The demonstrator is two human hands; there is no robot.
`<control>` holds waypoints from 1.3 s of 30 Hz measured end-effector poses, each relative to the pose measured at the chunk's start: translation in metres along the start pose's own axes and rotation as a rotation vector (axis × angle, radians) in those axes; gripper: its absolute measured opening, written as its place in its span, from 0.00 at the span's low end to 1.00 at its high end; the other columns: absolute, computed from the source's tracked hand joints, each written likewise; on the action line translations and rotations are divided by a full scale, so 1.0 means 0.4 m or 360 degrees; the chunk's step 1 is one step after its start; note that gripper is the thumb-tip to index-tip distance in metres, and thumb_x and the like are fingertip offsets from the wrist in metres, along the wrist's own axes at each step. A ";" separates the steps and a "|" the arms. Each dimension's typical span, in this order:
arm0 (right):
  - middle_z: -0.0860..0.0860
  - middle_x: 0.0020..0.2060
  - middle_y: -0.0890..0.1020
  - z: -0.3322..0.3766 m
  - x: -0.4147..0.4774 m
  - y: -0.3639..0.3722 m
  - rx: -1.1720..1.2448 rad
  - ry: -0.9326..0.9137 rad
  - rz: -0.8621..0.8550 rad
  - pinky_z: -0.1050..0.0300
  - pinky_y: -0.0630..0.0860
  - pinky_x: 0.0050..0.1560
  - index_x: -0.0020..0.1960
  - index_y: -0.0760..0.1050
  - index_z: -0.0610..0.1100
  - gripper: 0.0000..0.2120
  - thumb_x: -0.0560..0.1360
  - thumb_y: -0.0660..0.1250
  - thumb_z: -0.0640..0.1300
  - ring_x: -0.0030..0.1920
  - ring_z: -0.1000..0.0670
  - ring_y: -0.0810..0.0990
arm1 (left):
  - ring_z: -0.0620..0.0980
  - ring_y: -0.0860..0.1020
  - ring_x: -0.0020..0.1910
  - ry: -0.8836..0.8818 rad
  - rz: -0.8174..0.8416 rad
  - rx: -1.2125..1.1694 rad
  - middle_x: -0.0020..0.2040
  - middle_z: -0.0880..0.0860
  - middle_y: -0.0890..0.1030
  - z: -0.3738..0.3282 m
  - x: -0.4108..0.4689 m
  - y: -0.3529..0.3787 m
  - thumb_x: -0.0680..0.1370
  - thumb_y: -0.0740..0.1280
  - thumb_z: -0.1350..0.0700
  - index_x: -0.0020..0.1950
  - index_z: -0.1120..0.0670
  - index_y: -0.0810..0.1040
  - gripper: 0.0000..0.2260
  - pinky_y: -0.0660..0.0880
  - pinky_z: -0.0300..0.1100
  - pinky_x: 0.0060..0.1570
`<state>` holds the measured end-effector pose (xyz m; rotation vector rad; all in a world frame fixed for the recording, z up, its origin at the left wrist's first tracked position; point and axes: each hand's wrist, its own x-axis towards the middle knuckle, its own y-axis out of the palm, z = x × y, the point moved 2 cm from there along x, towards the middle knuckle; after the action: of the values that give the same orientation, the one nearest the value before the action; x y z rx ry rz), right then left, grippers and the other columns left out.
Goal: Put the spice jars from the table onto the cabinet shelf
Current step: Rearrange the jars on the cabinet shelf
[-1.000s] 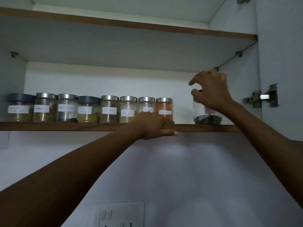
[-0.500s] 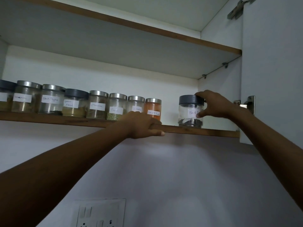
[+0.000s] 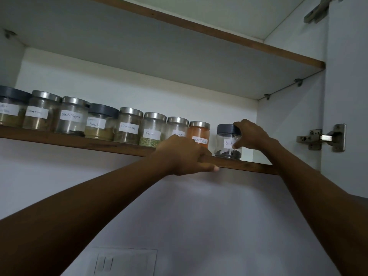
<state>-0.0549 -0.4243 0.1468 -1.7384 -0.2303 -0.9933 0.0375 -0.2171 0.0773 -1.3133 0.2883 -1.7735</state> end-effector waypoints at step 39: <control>0.38 0.49 0.81 0.016 0.040 0.038 0.0300 0.0333 -0.0276 0.47 0.77 0.50 0.51 0.77 0.34 0.10 0.74 0.60 0.36 0.48 0.39 0.79 | 0.49 0.78 0.48 -0.0085 0.0101 0.0027 0.52 0.48 0.81 -0.001 -0.004 -0.002 0.72 0.50 0.28 0.62 0.39 0.72 0.26 0.66 0.42 0.41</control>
<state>-0.0326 -0.4297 0.1470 -1.4506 -0.3331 -1.2305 0.0370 -0.2155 0.0765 -1.3233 0.2814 -1.6816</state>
